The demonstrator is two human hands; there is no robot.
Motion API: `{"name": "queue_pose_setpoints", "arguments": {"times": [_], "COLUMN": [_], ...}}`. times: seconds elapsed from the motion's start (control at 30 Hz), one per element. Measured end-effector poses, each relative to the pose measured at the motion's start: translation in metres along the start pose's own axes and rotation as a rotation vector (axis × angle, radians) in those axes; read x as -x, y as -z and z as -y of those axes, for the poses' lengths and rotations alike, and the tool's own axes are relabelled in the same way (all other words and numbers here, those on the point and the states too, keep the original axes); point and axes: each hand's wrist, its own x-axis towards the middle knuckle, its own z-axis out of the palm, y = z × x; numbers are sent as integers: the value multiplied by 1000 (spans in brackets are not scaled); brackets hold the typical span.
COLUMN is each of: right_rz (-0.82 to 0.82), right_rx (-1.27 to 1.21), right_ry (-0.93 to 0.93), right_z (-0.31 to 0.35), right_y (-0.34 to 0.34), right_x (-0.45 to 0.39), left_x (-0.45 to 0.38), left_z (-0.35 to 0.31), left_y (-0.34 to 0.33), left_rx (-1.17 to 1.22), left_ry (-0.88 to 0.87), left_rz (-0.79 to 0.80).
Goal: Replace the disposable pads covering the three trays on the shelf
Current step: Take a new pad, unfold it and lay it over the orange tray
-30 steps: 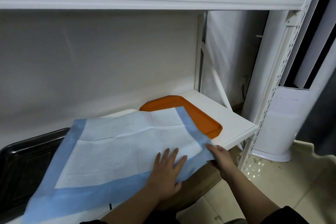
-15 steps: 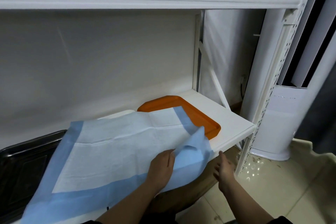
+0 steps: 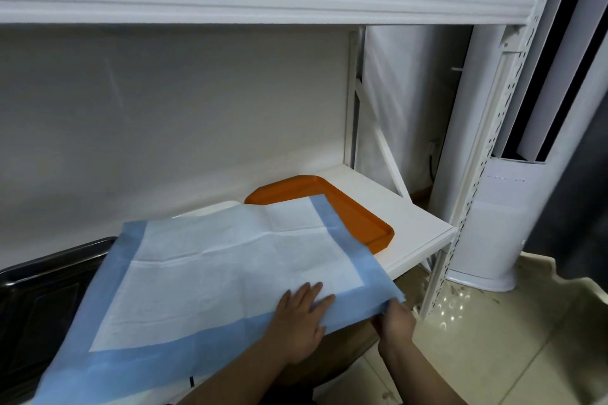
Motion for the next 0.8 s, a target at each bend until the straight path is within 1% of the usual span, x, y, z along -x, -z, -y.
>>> {"name": "queue_pose_setpoints", "arguments": {"times": [0.17, 0.27, 0.33, 0.4, 0.47, 0.57, 0.63, 0.7, 0.8], "right_rz": [46, 64, 62, 64, 111, 210, 236, 227, 160], "right_rx": [-91, -126, -139, -173, -203, -152, -86, -51, -27], "right_ry": [54, 70, 77, 72, 57, 43, 19, -30, -59], "right_z": [10, 12, 13, 13, 10, 8, 5, 2, 5], "right_y": [-3, -4, -4, -3, -4, -11, -17, -23, -29], "right_x": [7, 10, 13, 15, 17, 24, 27, 26, 21], "left_x": [1, 5, 7, 6, 5, 3, 3, 6, 13], "left_z": [3, 4, 5, 4, 1, -5, -8, -9, -1], "left_y": [-1, -4, -1, 5, 10, 16, 18, 19, 22], "left_rx": [-24, -60, -43, -30, 7, 62, 69, 59, 36], "left_ry": [8, 76, 134, 168, 183, 149, 107, 66, 54], "left_rz": [47, -38, -81, -80, -75, -81, -83, -73, -20]}}
